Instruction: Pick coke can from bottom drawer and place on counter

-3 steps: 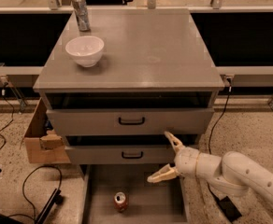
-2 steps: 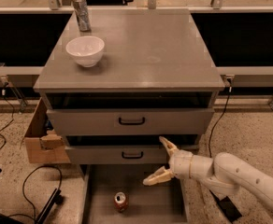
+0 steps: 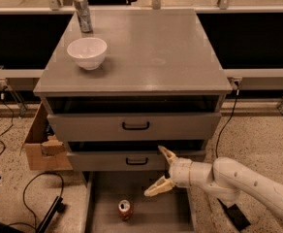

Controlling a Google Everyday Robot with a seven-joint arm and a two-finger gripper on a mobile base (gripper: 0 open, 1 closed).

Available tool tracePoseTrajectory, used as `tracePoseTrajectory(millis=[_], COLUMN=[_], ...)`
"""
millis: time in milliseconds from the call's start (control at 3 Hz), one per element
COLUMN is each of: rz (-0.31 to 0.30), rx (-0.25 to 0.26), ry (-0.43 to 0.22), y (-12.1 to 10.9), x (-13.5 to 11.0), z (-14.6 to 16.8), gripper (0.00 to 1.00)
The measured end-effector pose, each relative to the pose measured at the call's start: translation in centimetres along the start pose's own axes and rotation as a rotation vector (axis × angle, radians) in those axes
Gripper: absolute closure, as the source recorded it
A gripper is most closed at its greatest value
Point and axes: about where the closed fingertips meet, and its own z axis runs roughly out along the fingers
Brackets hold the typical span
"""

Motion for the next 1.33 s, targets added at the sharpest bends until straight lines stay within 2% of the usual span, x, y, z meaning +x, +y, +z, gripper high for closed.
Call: tracePoseTrajectory(millis=[333, 667, 1000, 1333], rz=[0.071, 0.108, 0.17, 0.168], rx=[-0.08, -0.166, -0.216, -0.216], ry=[0.014, -0.008, -0.046, -0.045], y=[2.9, 6.0, 8.1, 8.1], x=[5.3, 11.2, 18.4, 18.3], z=[1.5, 3.7, 7.5, 7.5], gripper=[0.0, 0.0, 0.0, 0.0])
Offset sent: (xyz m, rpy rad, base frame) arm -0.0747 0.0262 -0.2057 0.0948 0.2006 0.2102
